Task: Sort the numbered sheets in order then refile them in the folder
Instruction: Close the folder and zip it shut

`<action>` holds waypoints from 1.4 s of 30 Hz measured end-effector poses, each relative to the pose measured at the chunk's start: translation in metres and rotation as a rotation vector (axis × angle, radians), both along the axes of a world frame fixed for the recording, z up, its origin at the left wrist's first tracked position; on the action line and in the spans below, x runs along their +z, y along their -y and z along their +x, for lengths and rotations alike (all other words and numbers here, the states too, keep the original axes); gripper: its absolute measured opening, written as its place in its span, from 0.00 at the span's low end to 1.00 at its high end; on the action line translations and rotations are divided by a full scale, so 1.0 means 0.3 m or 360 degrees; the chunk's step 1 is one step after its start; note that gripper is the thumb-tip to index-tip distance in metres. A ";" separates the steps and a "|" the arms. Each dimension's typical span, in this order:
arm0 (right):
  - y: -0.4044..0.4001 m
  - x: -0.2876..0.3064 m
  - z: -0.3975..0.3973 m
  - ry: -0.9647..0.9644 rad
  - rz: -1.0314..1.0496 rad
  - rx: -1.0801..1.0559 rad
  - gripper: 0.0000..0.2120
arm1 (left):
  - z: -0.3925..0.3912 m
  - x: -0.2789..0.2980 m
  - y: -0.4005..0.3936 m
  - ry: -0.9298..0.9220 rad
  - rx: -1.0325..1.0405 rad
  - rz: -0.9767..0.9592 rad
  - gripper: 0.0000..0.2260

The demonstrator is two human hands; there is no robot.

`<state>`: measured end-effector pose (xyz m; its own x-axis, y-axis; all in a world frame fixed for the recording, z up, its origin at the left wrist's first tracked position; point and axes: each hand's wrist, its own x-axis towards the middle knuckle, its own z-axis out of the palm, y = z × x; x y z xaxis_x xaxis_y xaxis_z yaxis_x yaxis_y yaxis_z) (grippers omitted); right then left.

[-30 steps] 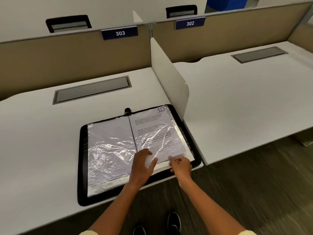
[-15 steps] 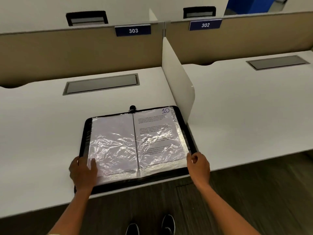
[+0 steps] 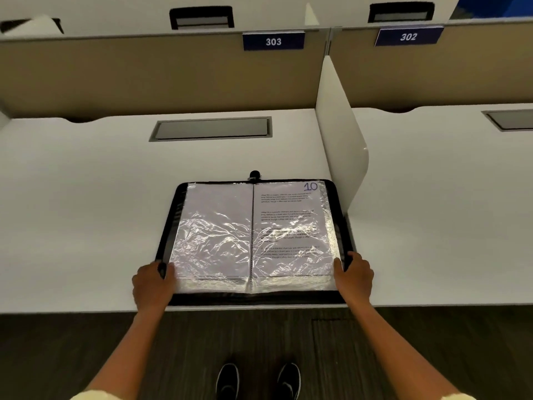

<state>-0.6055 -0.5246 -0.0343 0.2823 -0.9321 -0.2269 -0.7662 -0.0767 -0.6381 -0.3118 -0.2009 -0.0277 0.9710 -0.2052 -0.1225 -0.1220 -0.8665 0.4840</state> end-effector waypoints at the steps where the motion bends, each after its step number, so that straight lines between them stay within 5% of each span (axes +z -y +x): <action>1: -0.002 0.000 0.002 -0.0012 -0.0015 0.0000 0.25 | -0.006 -0.008 0.002 -0.0009 -0.0022 0.0055 0.24; 13: -0.035 -0.030 0.018 -0.0051 -0.0068 -0.0039 0.25 | -0.065 0.027 0.082 -0.0087 0.0125 0.0195 0.28; 23: -0.027 -0.015 0.017 -0.0048 -0.0011 -0.0018 0.26 | -0.009 0.093 0.168 -0.0591 0.0435 0.0216 0.32; 25: -0.027 -0.015 0.015 -0.0049 -0.0004 -0.0016 0.26 | -0.014 0.110 0.182 -0.0567 0.0390 0.0059 0.25; 29: -0.029 -0.022 0.013 -0.0033 0.0002 -0.0025 0.26 | -0.076 0.201 0.245 -0.0659 0.0358 -0.0913 0.11; 32: -0.033 -0.026 0.015 -0.0025 -0.0002 -0.0036 0.26 | -0.157 0.296 0.335 -0.0615 0.0253 -0.1189 0.08; 42: -0.007 -0.027 0.005 0.0094 0.0038 -0.0060 0.24 | -0.451 0.326 0.585 -0.0573 -0.0585 -0.1218 0.10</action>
<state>-0.6041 -0.5224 -0.0425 0.2604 -0.9370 -0.2330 -0.7291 -0.0327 -0.6836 -0.4471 -0.3763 0.0703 0.7584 -0.6426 -0.1087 -0.0569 -0.2314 0.9712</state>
